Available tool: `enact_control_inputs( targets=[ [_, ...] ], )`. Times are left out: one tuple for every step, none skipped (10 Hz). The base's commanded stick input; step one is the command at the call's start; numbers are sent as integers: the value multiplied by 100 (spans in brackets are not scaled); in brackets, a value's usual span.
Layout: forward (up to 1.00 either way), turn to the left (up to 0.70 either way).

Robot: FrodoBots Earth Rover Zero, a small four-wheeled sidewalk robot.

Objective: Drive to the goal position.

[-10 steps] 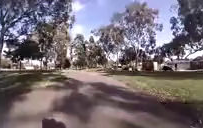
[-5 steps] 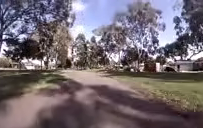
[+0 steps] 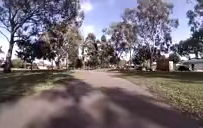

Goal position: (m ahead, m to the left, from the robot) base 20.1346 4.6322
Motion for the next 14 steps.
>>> enact_control_inputs(
  targets=[
    [100,0],
    [100,0],
    [100,0],
    [100,0],
    [100,0],
    [100,0],
    [100,0],
    [100,0],
    [100,0],
    [100,0],
    [100,0],
    [100,0],
    [100,0],
    [100,0]
  ],
)
